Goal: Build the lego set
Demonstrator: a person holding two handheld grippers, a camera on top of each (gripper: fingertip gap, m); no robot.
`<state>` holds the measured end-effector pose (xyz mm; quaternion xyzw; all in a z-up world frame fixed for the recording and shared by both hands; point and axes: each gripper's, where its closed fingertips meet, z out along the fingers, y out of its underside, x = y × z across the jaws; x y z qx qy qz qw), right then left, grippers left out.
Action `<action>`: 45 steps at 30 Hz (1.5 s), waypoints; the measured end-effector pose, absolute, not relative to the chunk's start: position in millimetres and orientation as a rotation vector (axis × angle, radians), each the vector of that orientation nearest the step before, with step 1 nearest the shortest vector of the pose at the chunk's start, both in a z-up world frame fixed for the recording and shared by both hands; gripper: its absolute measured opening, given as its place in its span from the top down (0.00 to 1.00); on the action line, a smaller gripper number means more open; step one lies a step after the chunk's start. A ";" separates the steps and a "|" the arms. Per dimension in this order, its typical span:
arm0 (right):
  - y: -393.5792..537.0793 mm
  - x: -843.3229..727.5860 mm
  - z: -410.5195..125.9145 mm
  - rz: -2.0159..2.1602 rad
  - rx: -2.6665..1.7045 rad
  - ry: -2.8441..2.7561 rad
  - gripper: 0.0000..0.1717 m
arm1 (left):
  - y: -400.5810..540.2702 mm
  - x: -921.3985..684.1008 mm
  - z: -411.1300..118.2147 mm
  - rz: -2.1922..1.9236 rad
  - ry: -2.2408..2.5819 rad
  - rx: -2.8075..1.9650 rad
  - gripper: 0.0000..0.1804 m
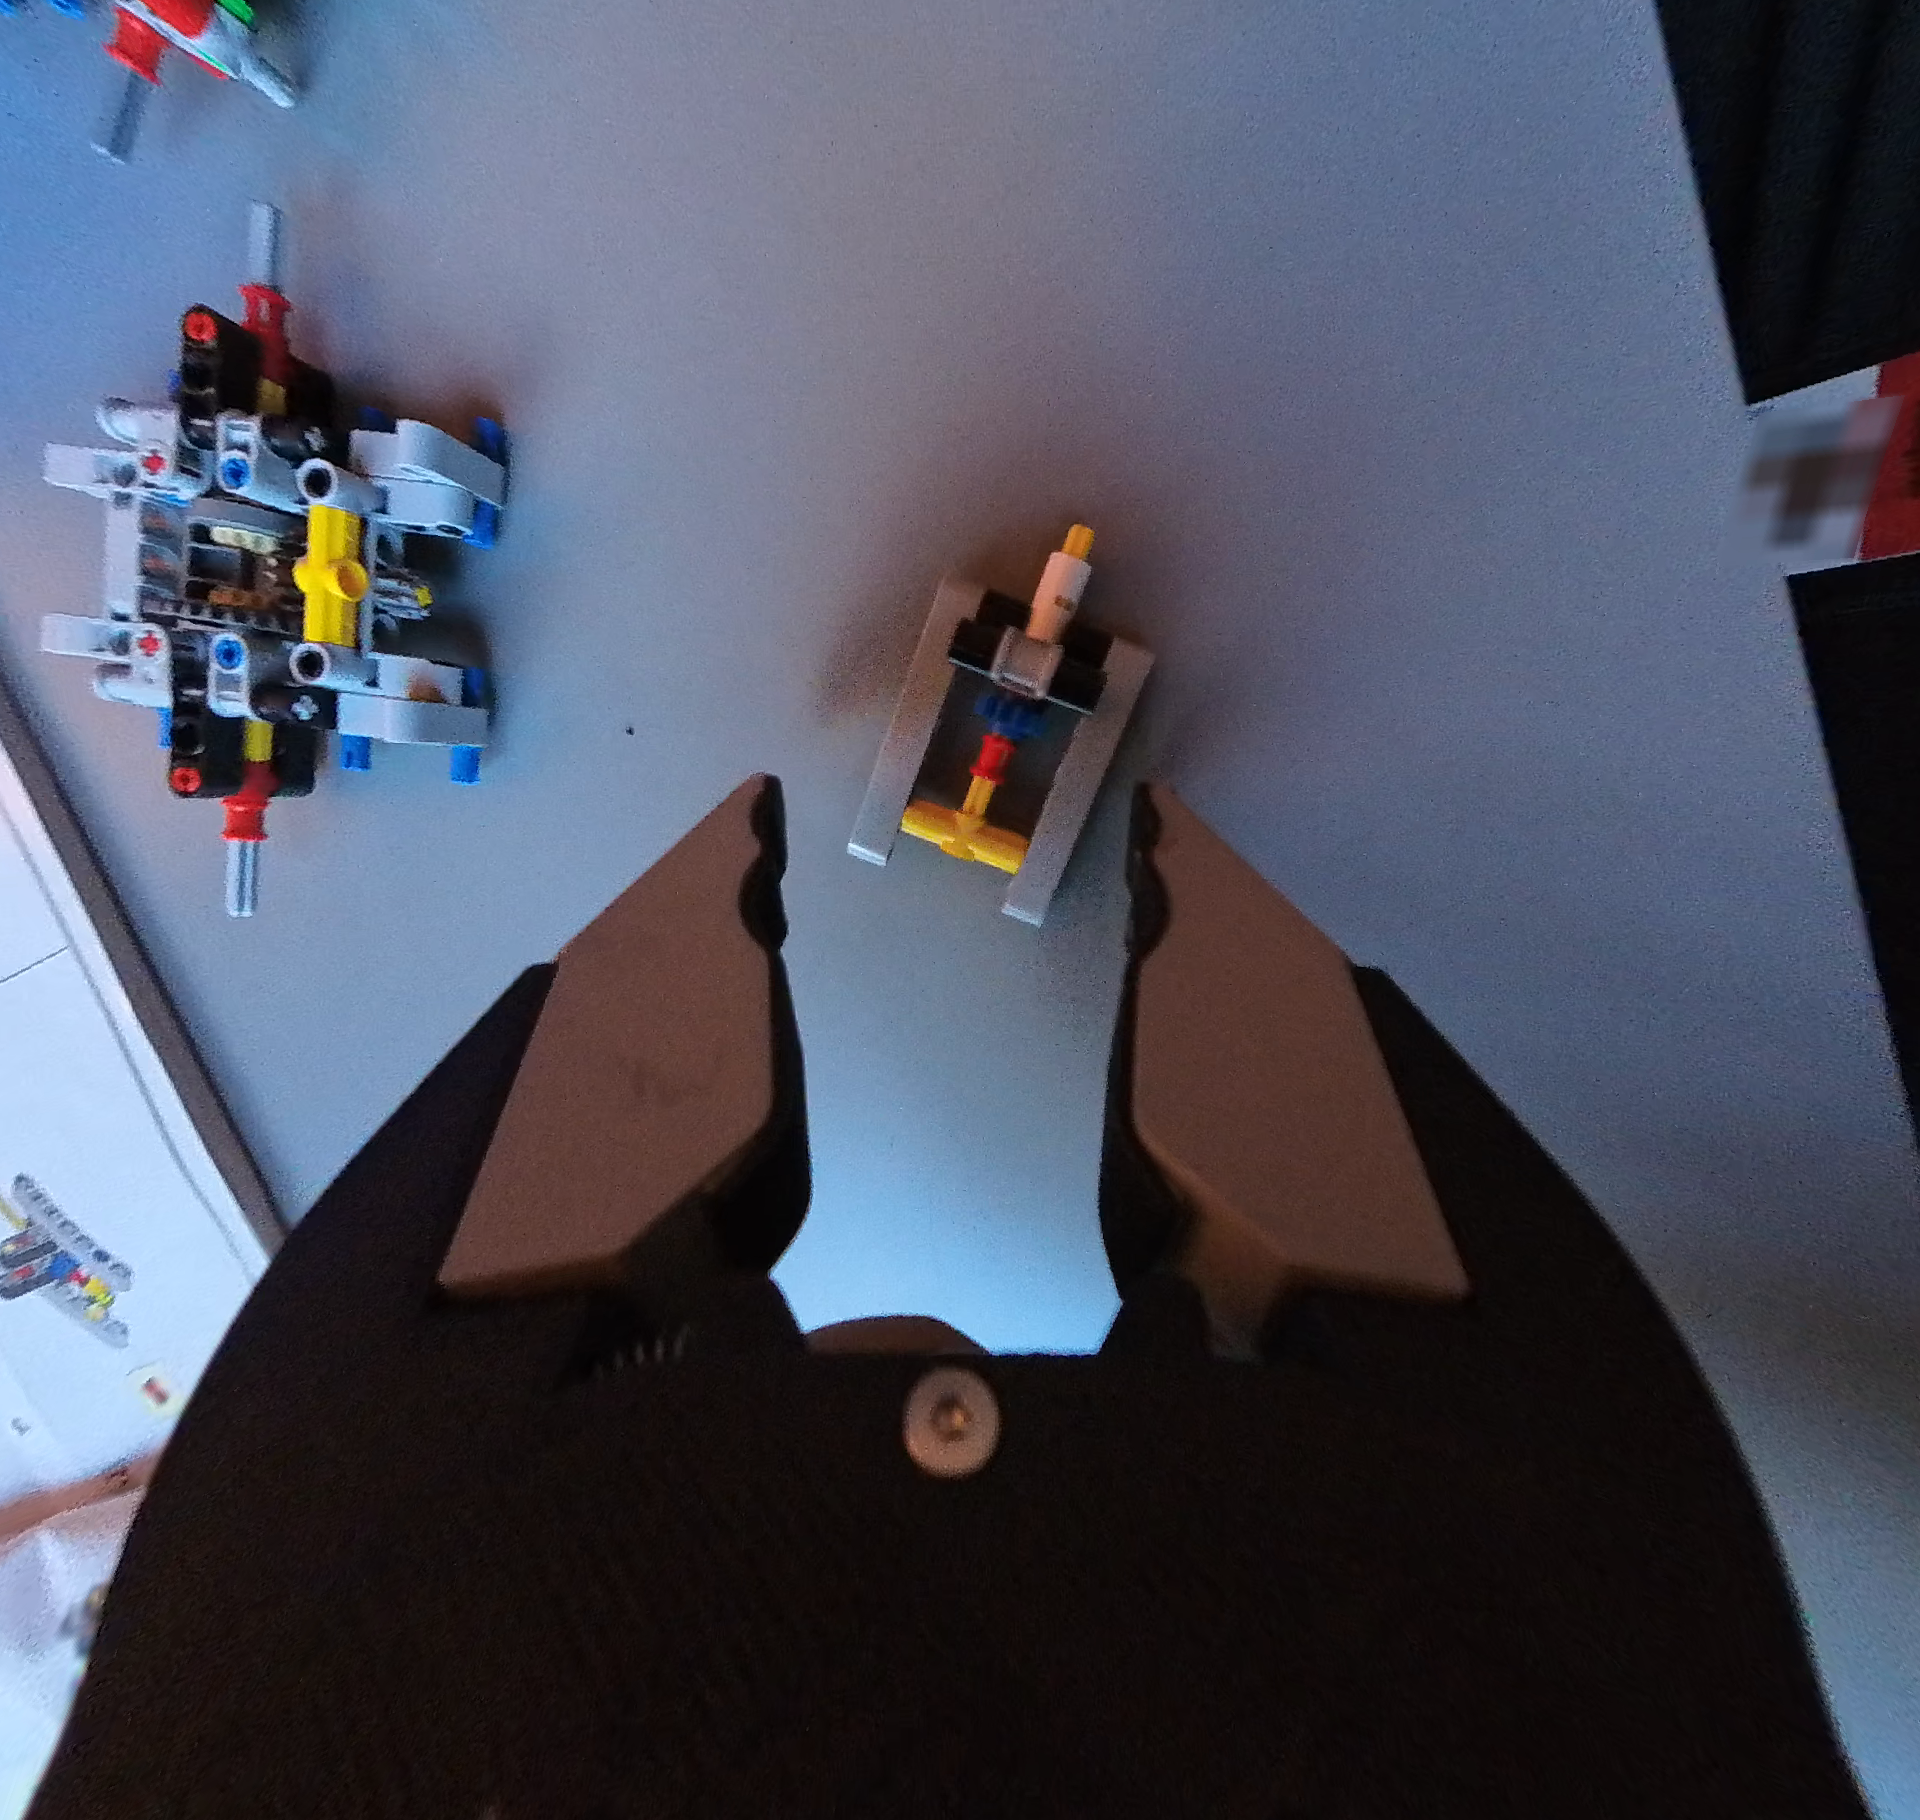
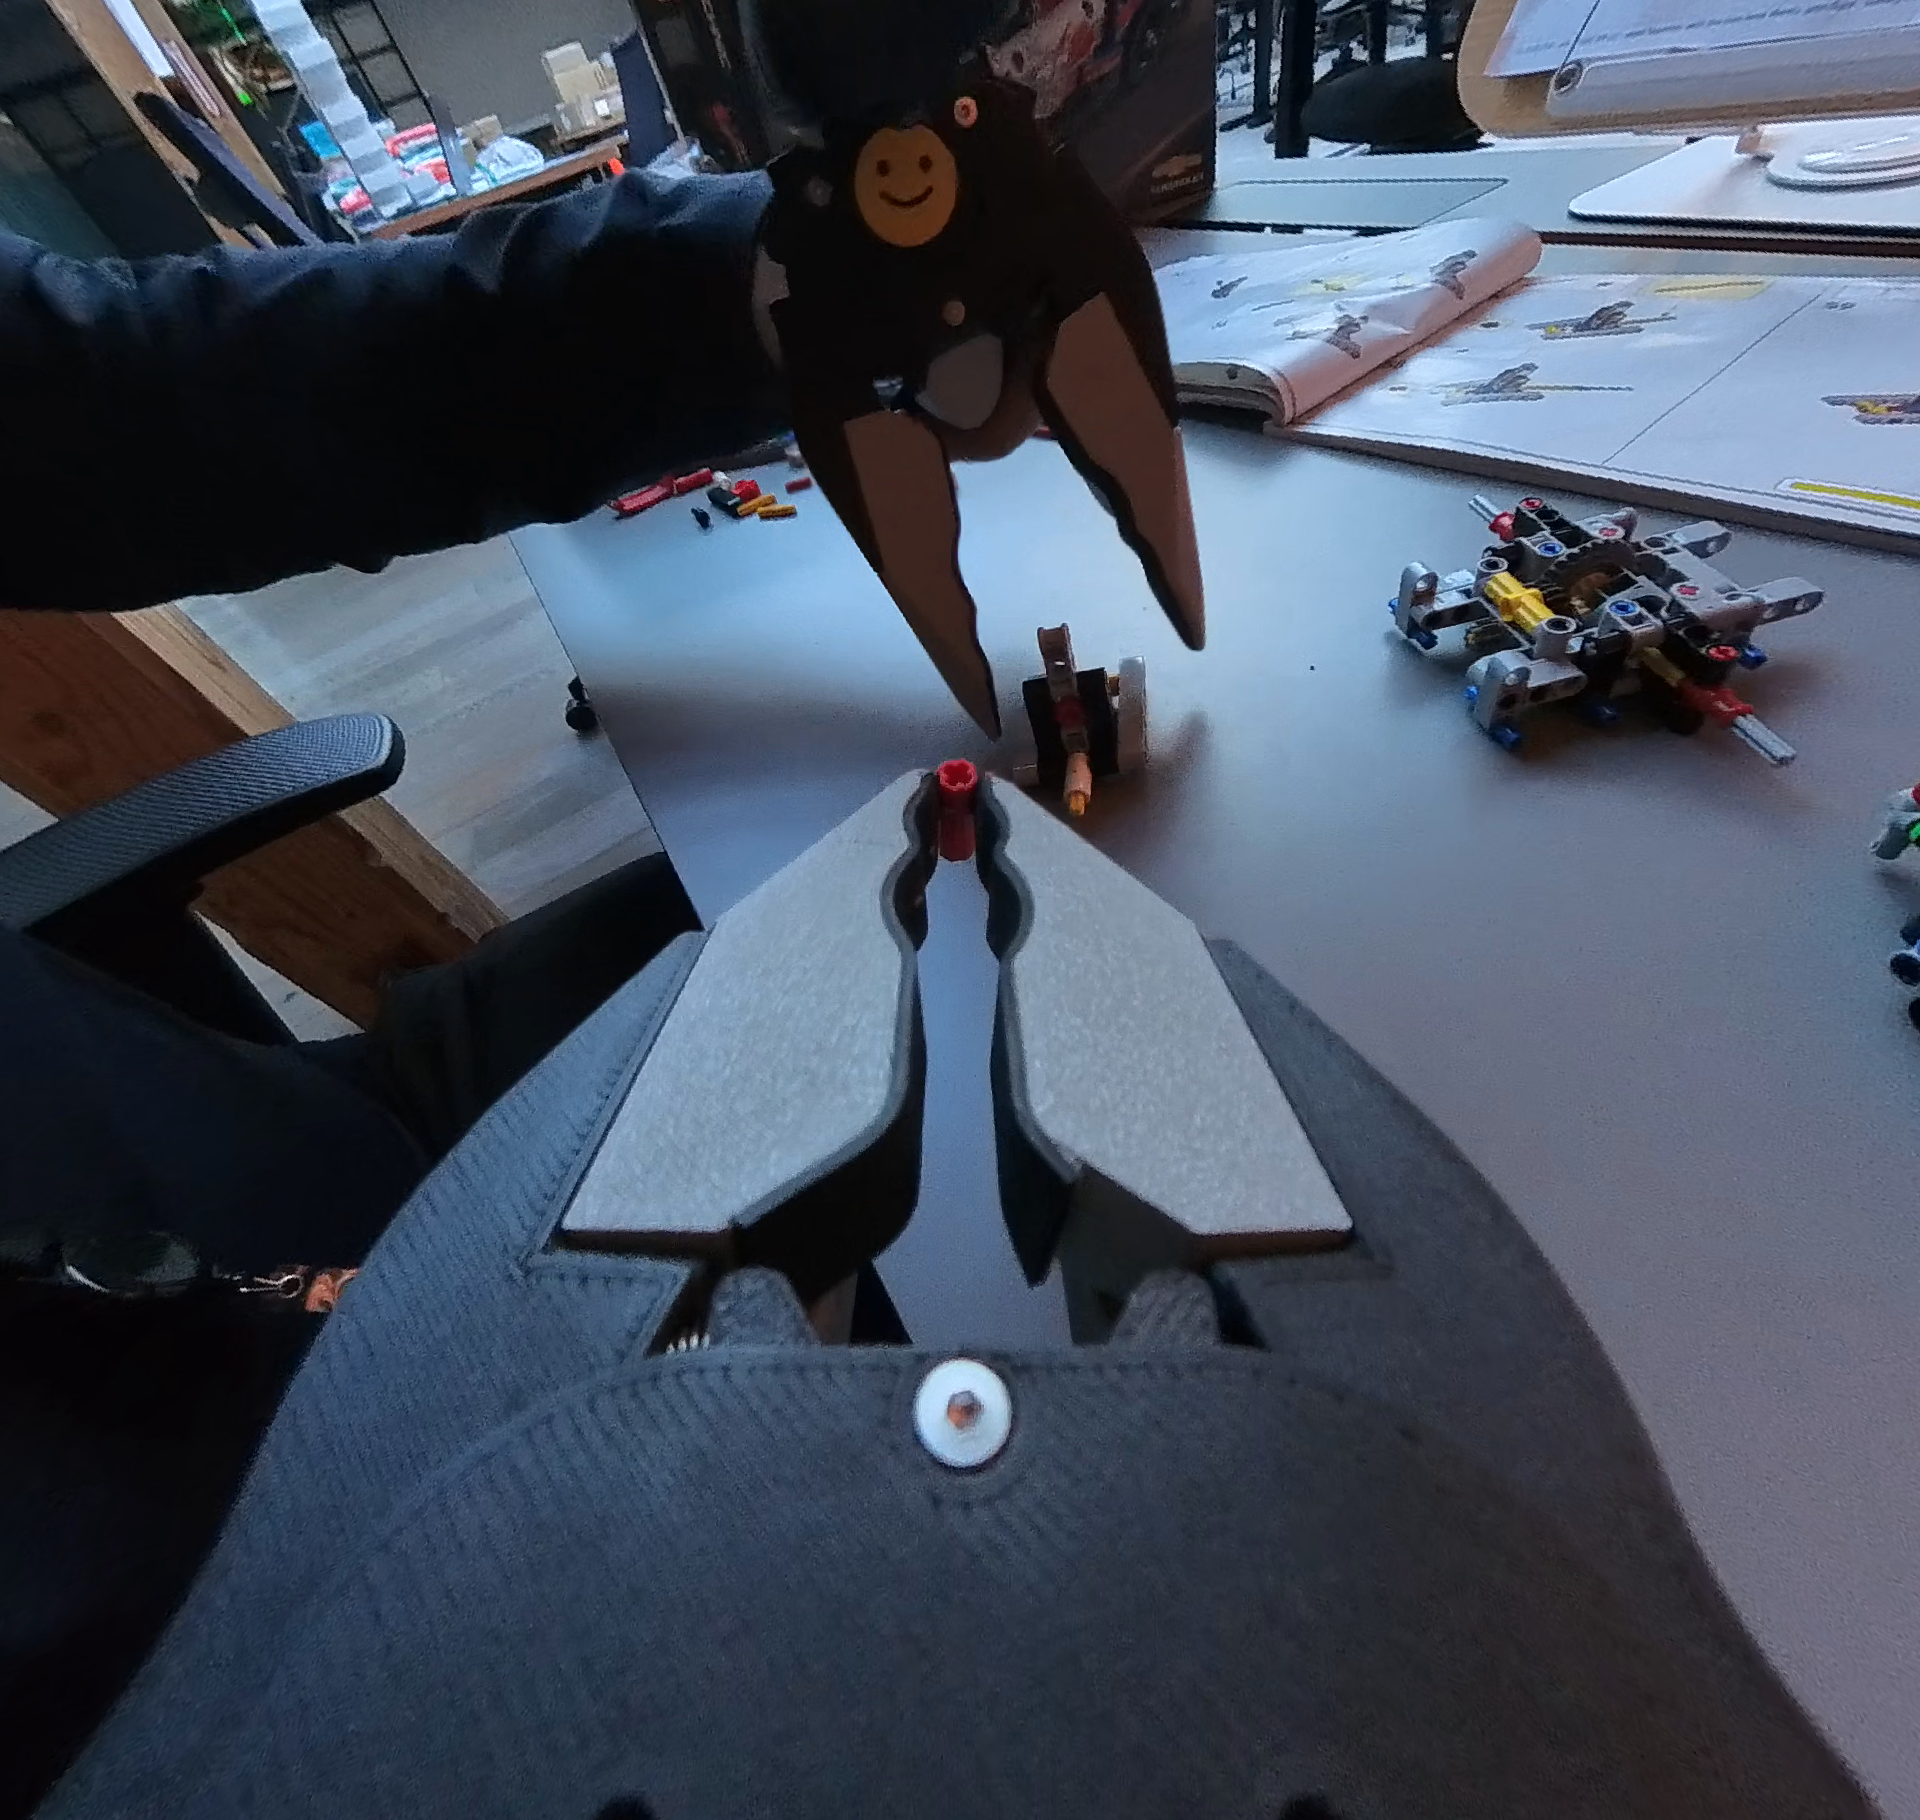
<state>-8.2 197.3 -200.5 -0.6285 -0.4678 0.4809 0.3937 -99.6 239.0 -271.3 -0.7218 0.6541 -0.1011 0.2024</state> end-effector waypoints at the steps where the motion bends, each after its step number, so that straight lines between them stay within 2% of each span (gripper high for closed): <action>1: 197.0 -8.8 -201.6 1.216 -1.598 -1.192 0.98 | 238.3 -99.2 -273.7 -0.298 1.830 -2.021 0.64; 5: 196.5 -10.4 -205.5 1.215 -1.611 -1.196 0.98 | 235.6 -94.8 -275.3 -0.400 1.794 -2.044 0.66; 8: 195.6 -12.1 -209.6 1.228 -1.629 -1.200 0.98 | 230.1 -93.5 -275.8 -0.479 1.772 -2.051 0.77; 15: 195.1 -15.3 -206.7 1.265 -1.615 -1.196 0.98 | 226.4 -83.4 -270.9 -0.616 1.537 -1.948 0.77; 22: 213.5 -18.8 -147.4 1.460 -1.409 -1.059 0.99 | 220.1 -70.8 -186.7 -1.070 0.960 -1.628 0.77; 27: 227.6 -56.9 -103.7 1.560 -1.233 -1.155 0.99 | 223.7 -90.0 -166.0 -1.252 0.778 -1.549 0.77; 33: 261.9 -125.4 -99.3 1.664 -1.142 -1.321 0.99 | 252.3 -135.4 -152.1 -1.363 0.493 -1.491 0.77; 39: 289.5 -156.6 -108.1 1.692 -1.108 -1.308 0.99 | 284.0 -153.4 -176.2 -1.184 0.413 -1.661 0.77; 45: 297.8 -140.9 -152.8 1.369 -1.314 -1.443 0.99 | 289.3 -182.3 -231.4 -0.487 0.680 -1.989 0.78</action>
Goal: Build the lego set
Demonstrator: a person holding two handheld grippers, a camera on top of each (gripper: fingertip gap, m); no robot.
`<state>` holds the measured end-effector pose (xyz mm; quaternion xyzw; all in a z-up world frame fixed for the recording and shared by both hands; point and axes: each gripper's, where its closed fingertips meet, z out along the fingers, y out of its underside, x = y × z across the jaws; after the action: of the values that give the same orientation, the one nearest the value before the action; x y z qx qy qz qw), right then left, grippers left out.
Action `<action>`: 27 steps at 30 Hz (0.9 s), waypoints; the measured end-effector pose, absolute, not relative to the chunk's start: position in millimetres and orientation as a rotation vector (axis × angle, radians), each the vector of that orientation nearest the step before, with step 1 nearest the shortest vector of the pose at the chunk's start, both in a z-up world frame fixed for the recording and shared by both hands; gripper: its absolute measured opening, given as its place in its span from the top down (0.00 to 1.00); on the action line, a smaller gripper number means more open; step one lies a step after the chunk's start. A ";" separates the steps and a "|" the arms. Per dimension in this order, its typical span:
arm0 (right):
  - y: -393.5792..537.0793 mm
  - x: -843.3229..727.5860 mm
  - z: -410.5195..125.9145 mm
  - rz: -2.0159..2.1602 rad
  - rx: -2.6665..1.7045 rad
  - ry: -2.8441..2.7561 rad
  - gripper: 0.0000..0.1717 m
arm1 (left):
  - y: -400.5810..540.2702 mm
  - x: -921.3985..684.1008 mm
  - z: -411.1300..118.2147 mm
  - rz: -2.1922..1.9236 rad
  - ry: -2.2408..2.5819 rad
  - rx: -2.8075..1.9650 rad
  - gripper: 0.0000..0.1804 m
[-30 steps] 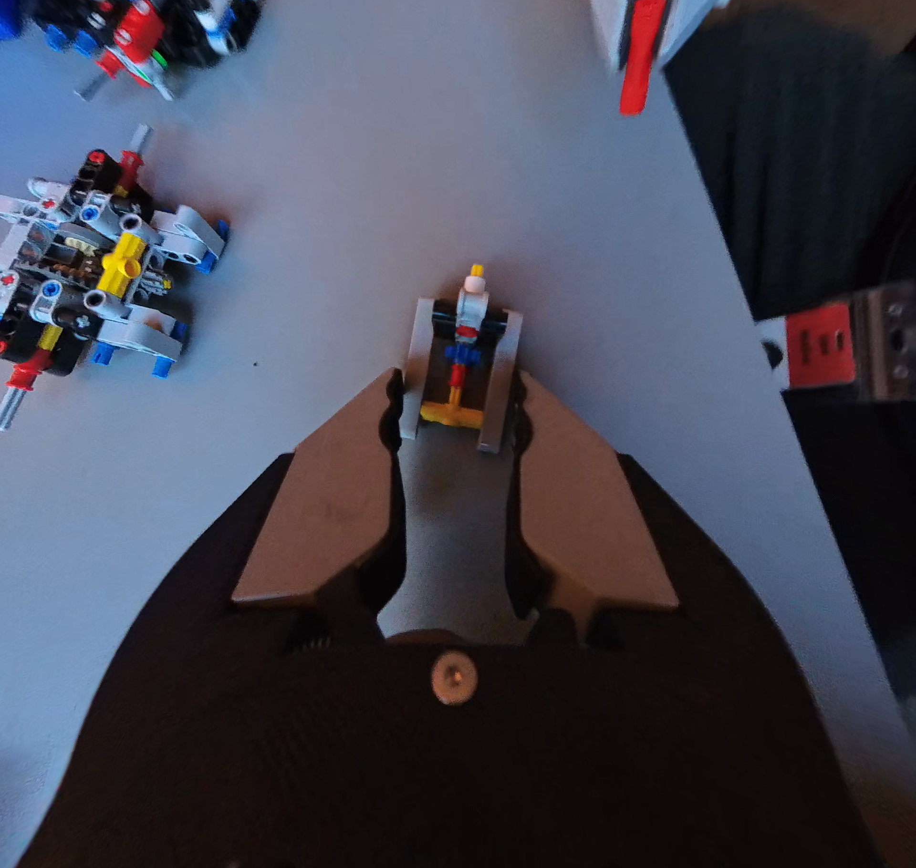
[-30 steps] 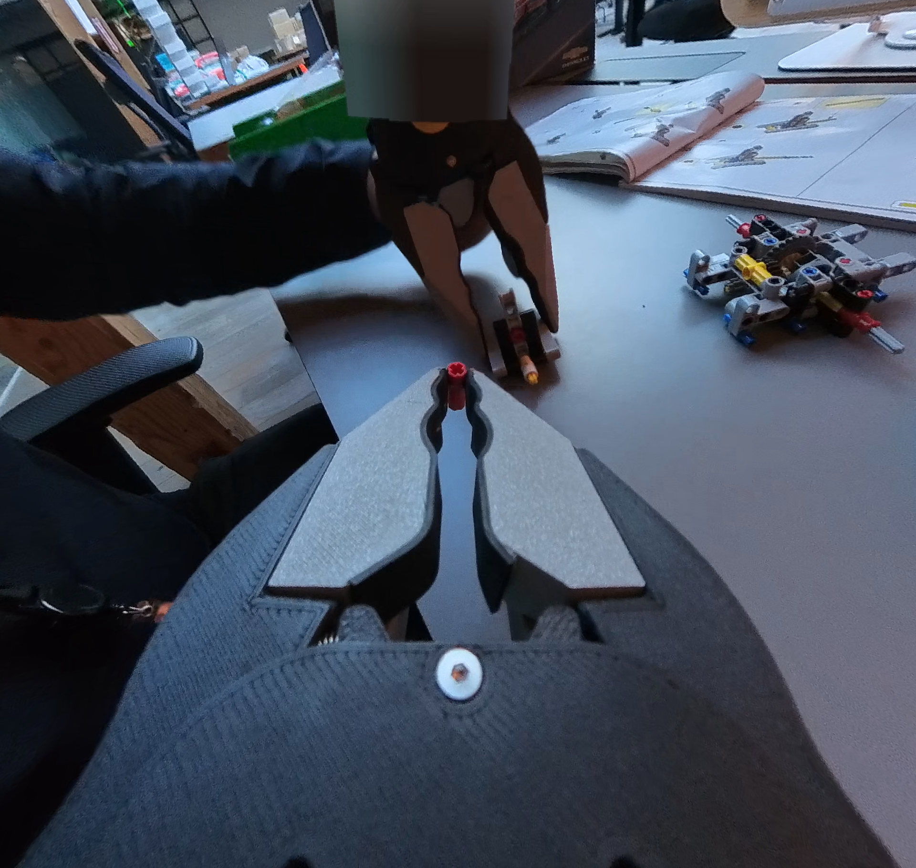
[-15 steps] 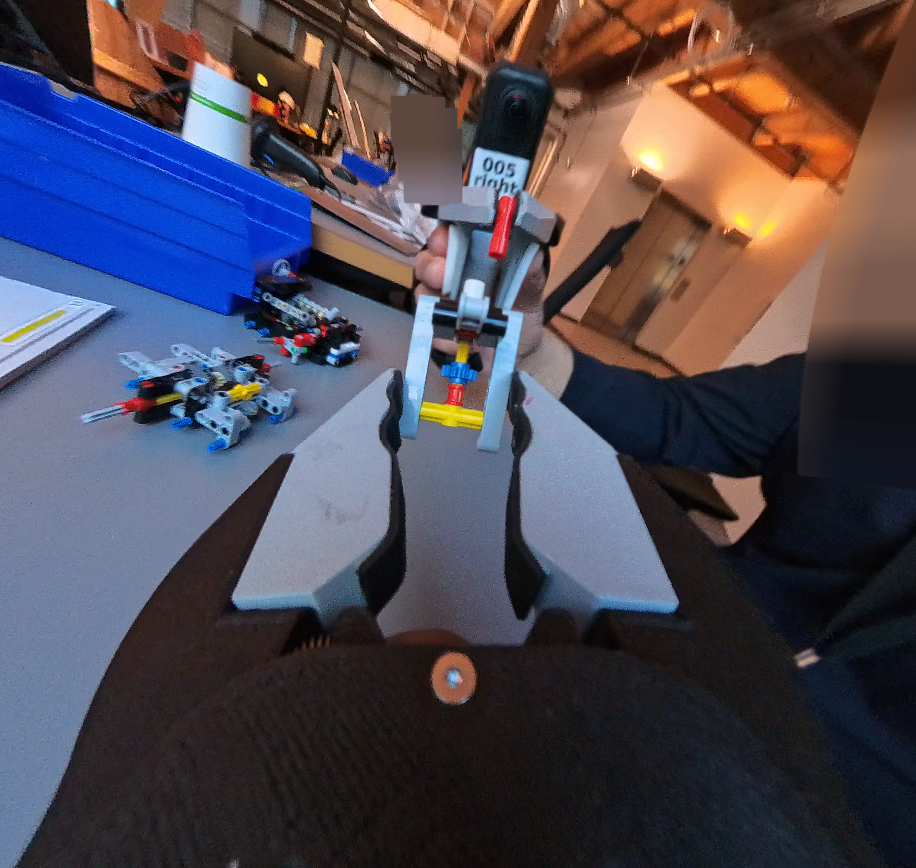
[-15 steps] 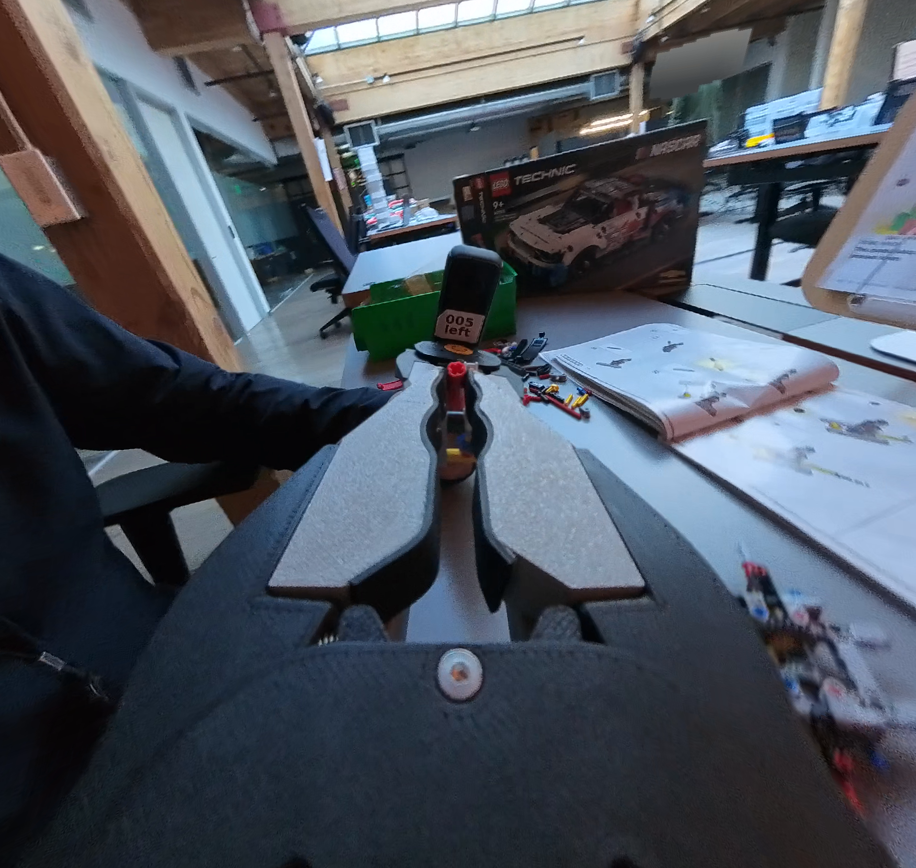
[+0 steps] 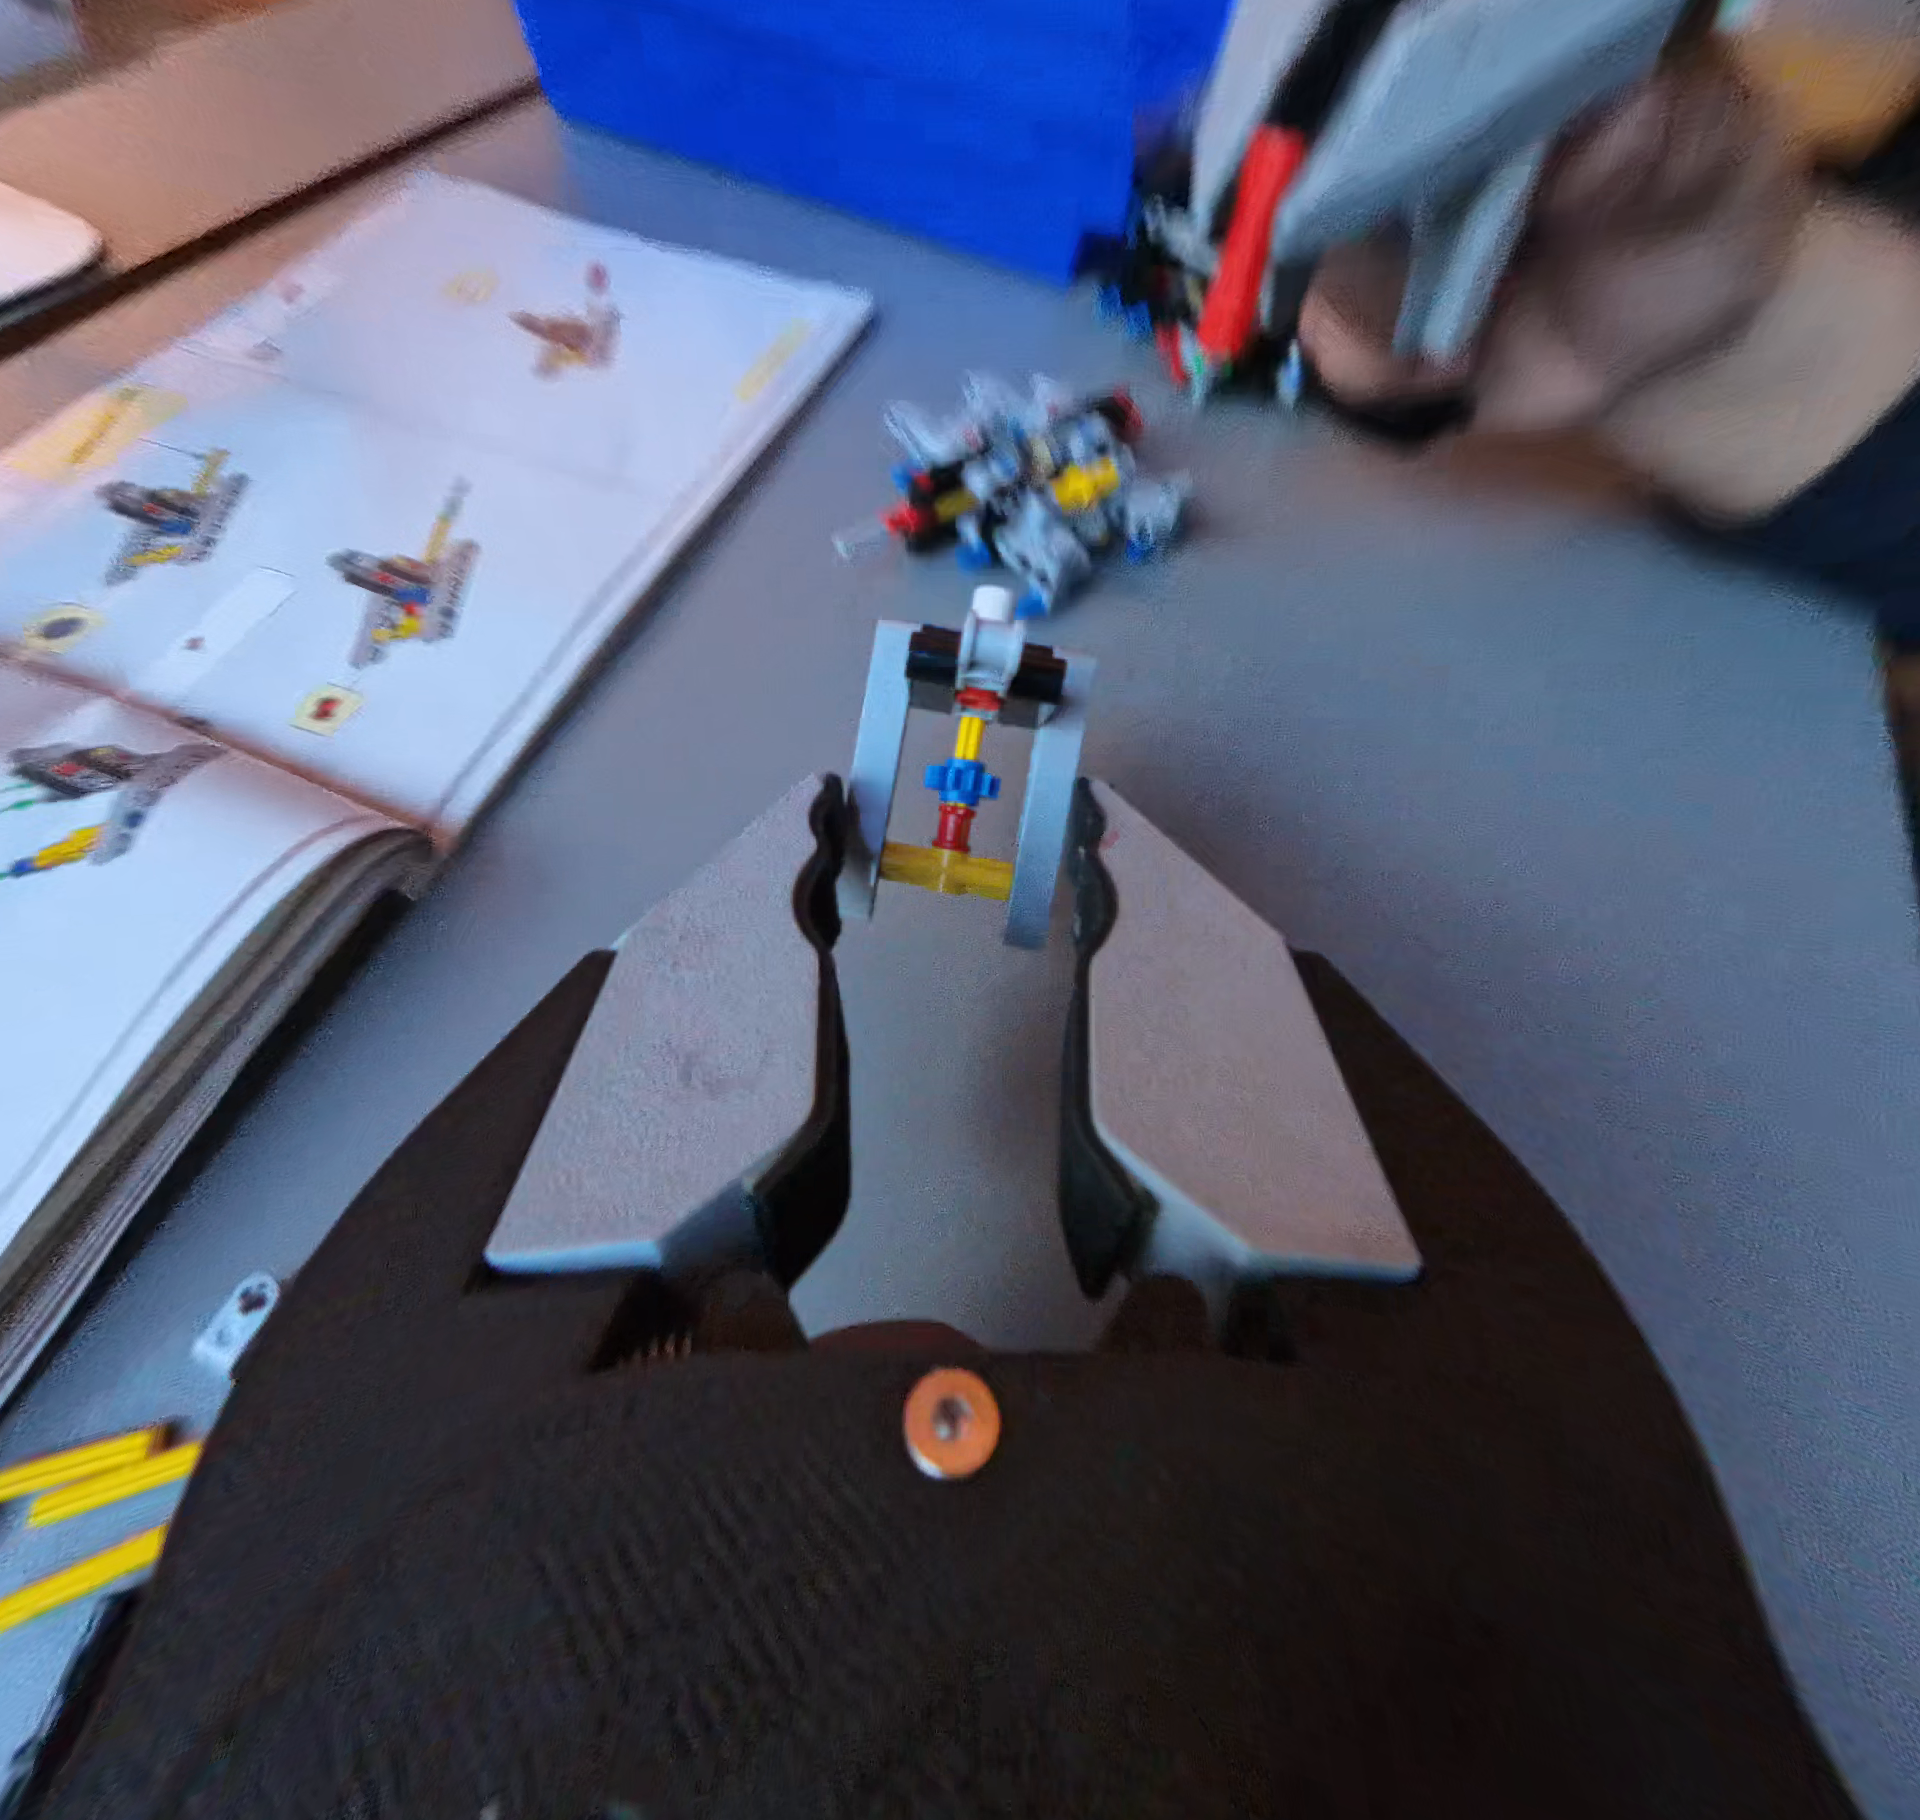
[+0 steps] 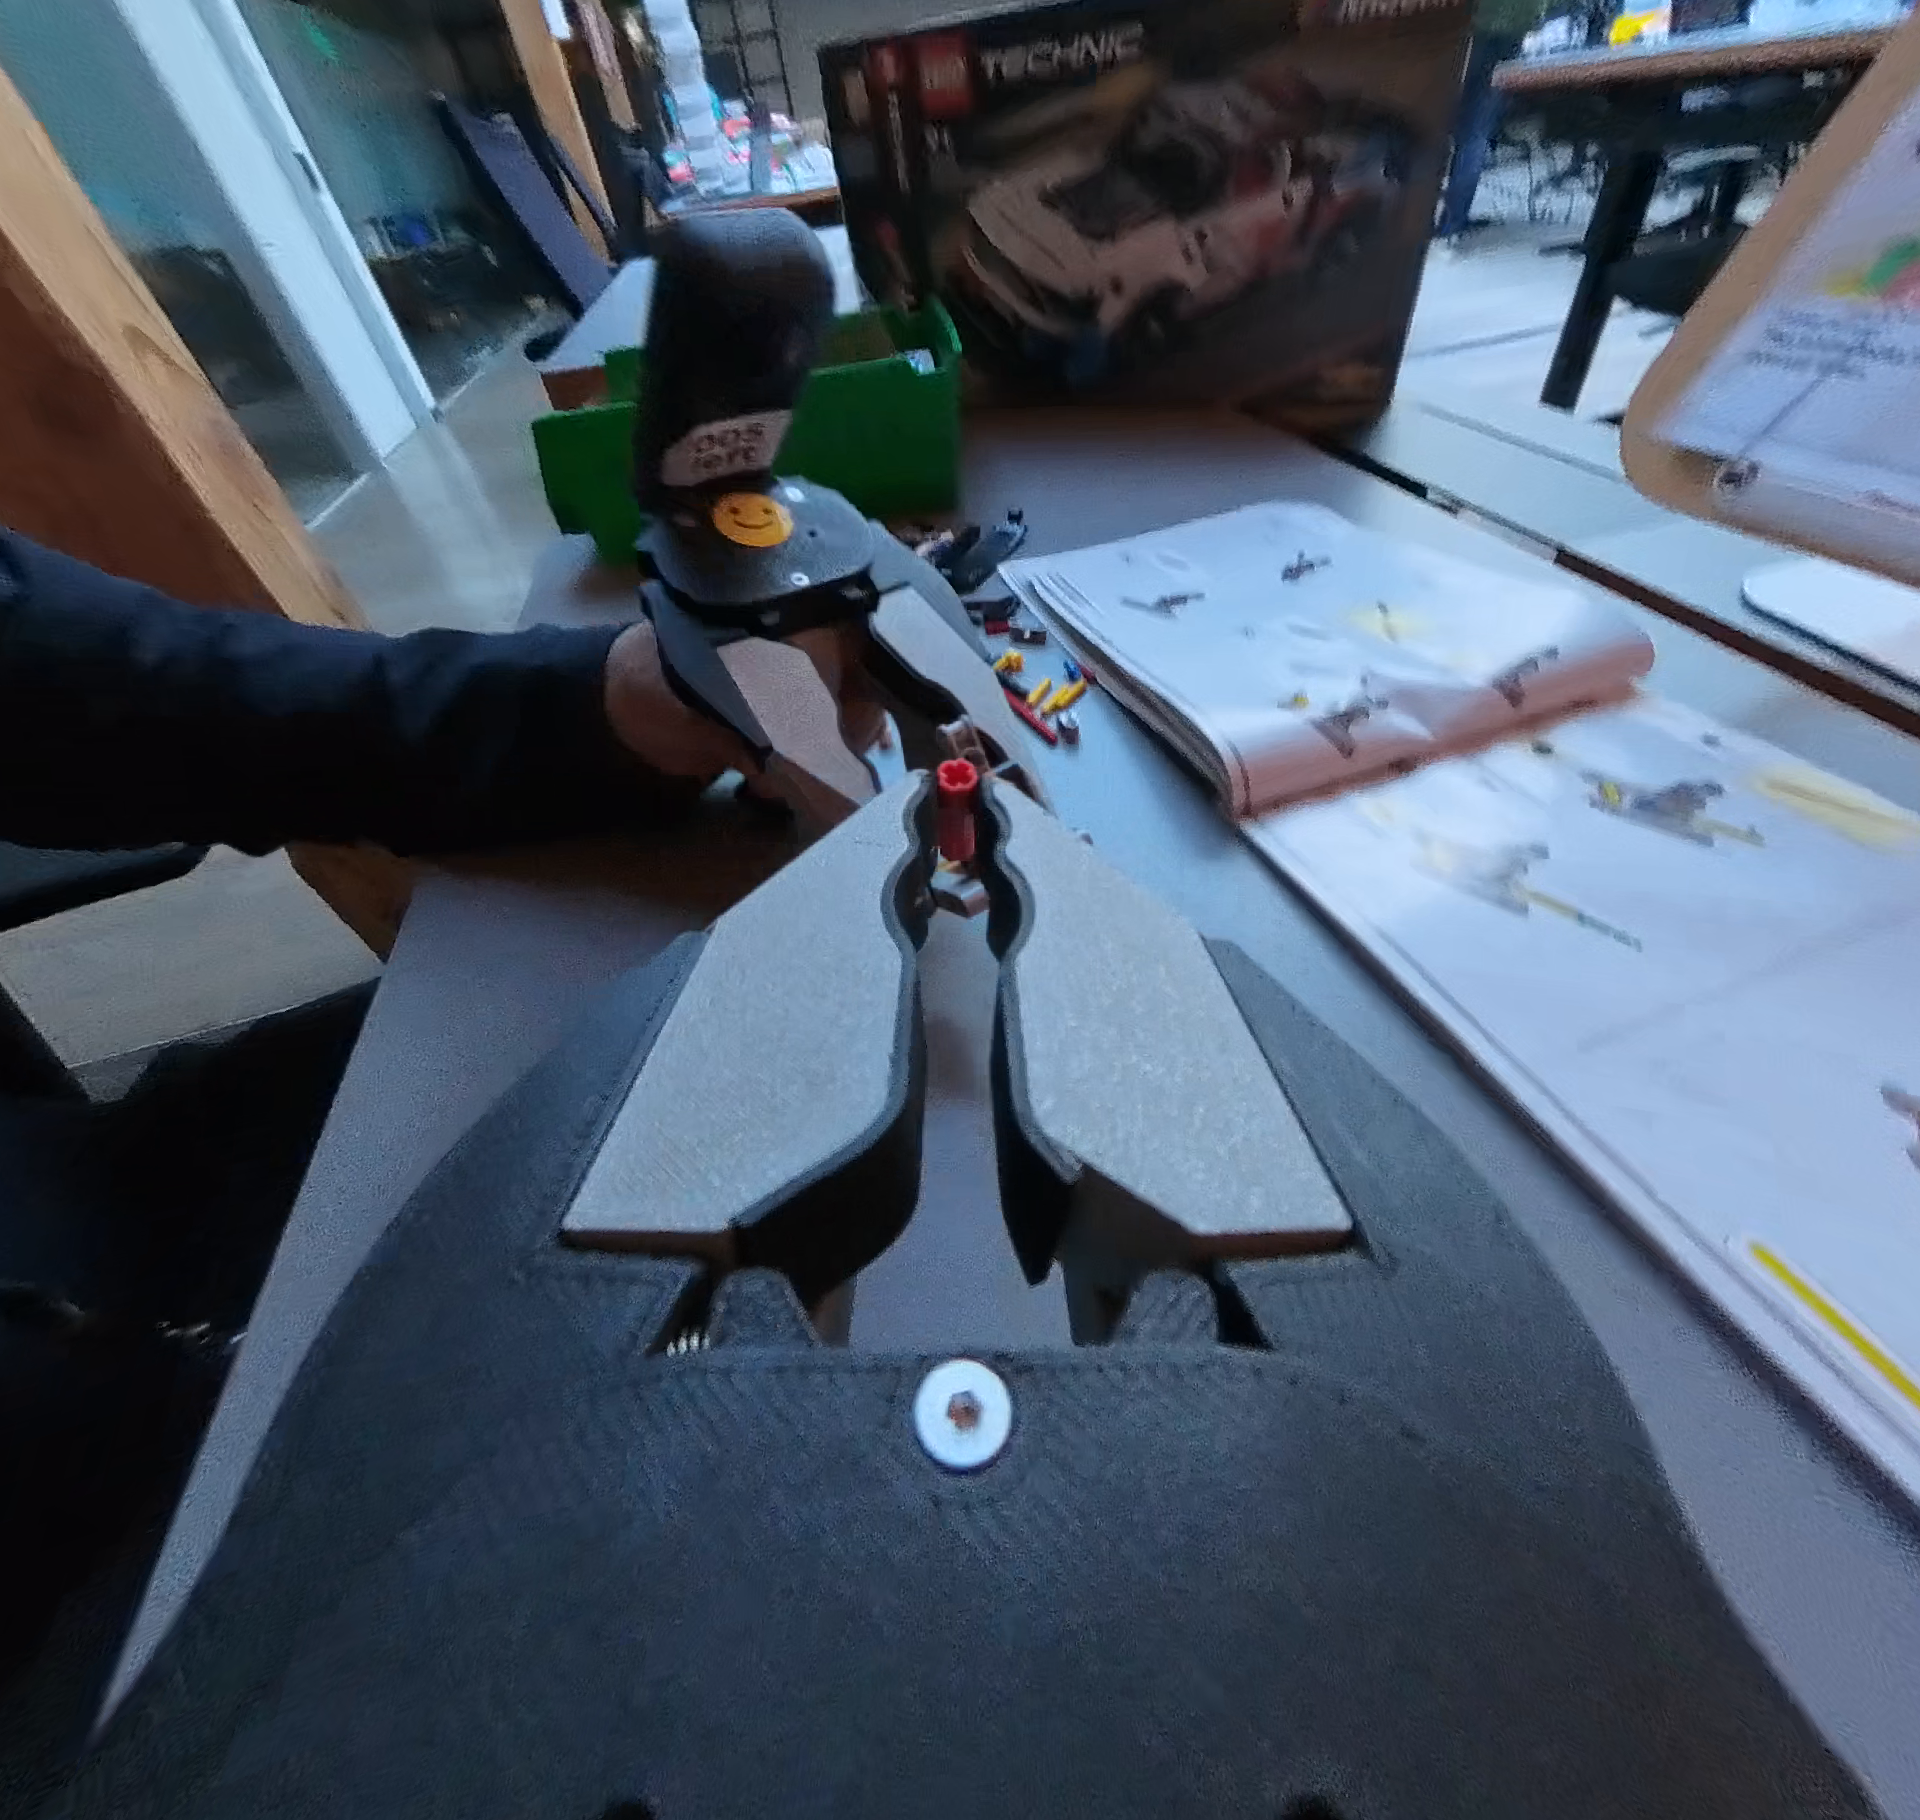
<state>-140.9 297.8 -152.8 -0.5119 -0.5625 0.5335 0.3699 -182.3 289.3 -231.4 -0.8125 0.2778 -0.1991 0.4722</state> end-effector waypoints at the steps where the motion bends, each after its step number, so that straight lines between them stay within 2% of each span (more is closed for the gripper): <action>1: 296.5 -135.9 -156.2 1.361 -1.335 -1.434 0.99 | 280.8 -179.1 -240.9 -0.460 0.754 -2.038 0.77; 8: 288.0 -114.4 -200.3 1.195 -1.442 -1.476 0.98 | 240.6 -169.4 -271.1 -0.307 1.085 -2.195 0.77; 11: 280.0 -111.3 -204.7 1.167 -1.427 -1.487 0.98 | 233.0 -169.3 -267.3 -0.314 1.104 -2.214 0.67; 13: 277.4 -110.5 -210.3 1.156 -1.441 -1.497 0.98 | 227.7 -169.1 -256.2 -0.320 1.121 -2.189 0.70; 16: 275.3 -109.7 -206.1 1.180 -1.424 -1.476 0.98 | 224.4 -170.8 -242.3 -0.285 1.182 -2.172 0.84; 19: 274.7 -109.9 -206.3 1.191 -1.425 -1.483 0.98 | 228.7 -172.6 -245.3 -0.224 1.274 -2.236 0.93; 27: 269.9 -109.4 -204.0 1.207 -1.395 -1.504 0.98 | 229.2 -177.1 -274.0 -0.156 1.505 -2.455 0.96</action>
<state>-109.4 269.9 -204.0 -0.5442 -0.5867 0.4709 0.3714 -177.1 229.2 -274.0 -0.8443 0.5174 -0.0538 0.1286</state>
